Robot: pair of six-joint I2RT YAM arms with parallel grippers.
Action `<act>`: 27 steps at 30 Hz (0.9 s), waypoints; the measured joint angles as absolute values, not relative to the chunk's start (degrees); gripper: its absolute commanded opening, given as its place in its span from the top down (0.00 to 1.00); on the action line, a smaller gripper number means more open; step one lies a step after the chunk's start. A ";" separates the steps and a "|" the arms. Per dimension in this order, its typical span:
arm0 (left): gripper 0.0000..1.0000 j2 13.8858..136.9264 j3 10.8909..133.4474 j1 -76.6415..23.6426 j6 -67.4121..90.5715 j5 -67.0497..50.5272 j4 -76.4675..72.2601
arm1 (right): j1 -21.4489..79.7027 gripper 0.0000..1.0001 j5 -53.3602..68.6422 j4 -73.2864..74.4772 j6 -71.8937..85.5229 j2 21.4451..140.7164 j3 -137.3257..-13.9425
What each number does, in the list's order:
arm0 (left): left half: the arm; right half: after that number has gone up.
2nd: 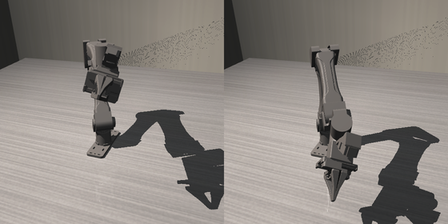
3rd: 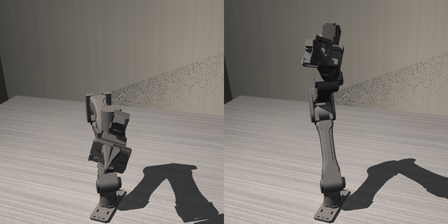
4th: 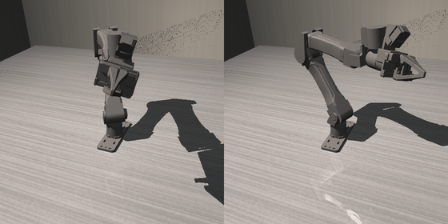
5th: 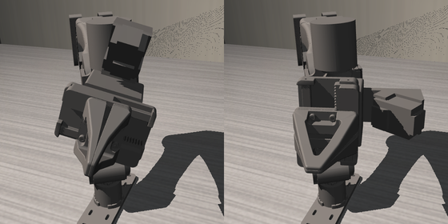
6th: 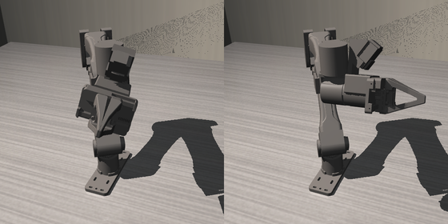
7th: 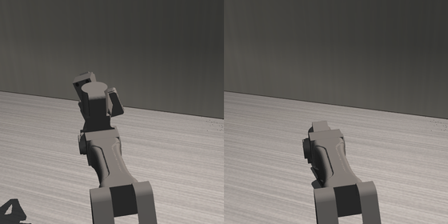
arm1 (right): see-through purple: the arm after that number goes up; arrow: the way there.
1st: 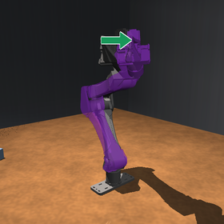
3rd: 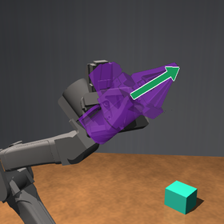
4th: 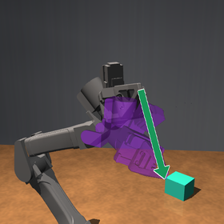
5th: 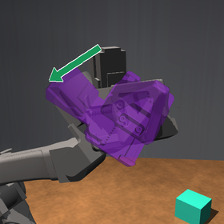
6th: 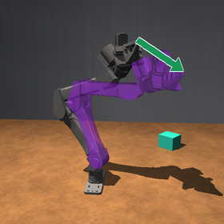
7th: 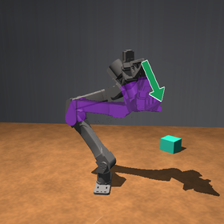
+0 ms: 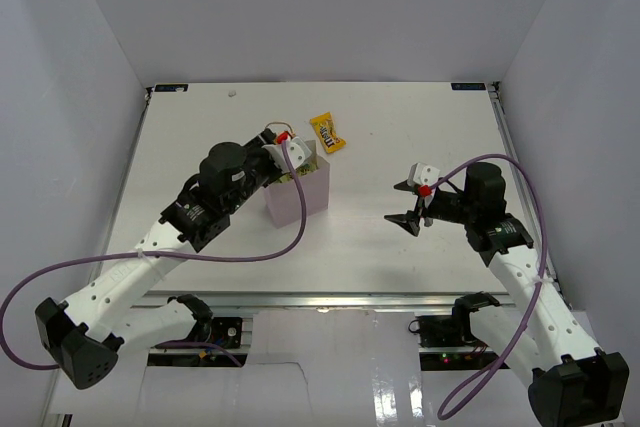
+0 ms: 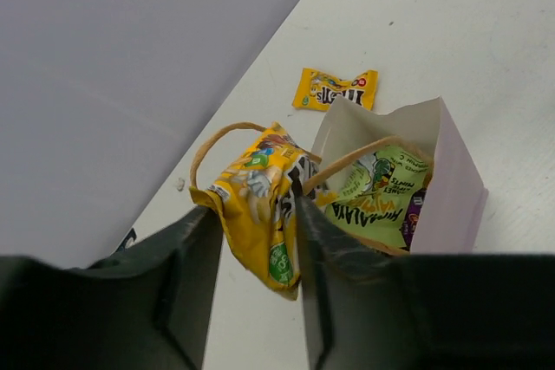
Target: Place the snacks into the paper bag
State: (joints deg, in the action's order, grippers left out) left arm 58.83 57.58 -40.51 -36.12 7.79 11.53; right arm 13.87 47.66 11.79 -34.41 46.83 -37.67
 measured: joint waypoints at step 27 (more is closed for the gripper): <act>0.02 19.05 32.67 -39.79 -8.67 11.42 6.59 | 26.15 0.02 11.99 13.52 -9.72 106.30 -84.79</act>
